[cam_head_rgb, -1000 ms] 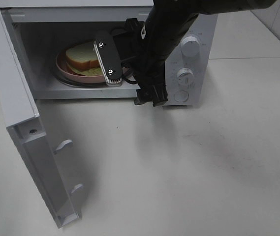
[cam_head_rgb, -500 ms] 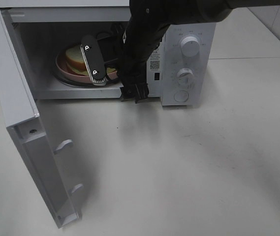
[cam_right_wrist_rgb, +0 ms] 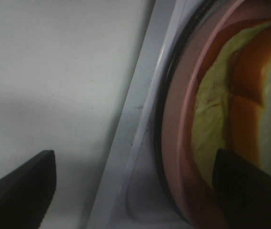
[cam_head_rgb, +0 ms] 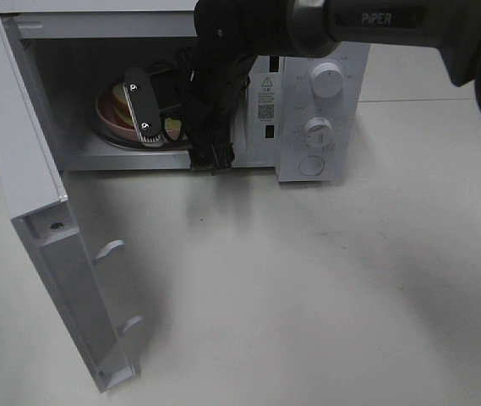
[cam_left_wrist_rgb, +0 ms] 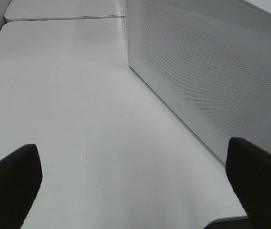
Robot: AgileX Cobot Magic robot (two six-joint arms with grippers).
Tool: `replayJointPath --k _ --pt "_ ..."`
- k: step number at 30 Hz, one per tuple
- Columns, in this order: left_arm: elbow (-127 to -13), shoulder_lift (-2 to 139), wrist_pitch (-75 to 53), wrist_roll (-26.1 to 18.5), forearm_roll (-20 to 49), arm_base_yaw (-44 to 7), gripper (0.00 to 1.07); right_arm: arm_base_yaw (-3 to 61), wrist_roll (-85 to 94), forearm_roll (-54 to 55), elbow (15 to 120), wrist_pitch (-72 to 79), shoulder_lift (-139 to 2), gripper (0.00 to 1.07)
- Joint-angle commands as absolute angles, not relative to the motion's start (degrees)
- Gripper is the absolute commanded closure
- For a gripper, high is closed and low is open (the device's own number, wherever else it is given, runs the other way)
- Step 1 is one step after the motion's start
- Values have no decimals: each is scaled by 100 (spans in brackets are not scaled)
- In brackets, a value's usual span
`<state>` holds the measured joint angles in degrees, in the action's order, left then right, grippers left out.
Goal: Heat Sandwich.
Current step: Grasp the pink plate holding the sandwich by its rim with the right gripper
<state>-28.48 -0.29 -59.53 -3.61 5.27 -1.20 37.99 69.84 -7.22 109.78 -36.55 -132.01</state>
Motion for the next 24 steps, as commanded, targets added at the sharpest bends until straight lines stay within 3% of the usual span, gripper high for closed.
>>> replayJointPath --k 1,11,24 --pt "-2830 -143 -5953 -378 550 -109 3 3816 6979 -728 11396 -3862 -13447 23" --pt "-2830 -143 -5953 -378 550 -109 3 3799 6847 -728 12410 -4154 -14089 24" --pt "-2830 -143 -5953 -378 533 -109 3 3701 6853 -607 12479 -4177 -14370 26"
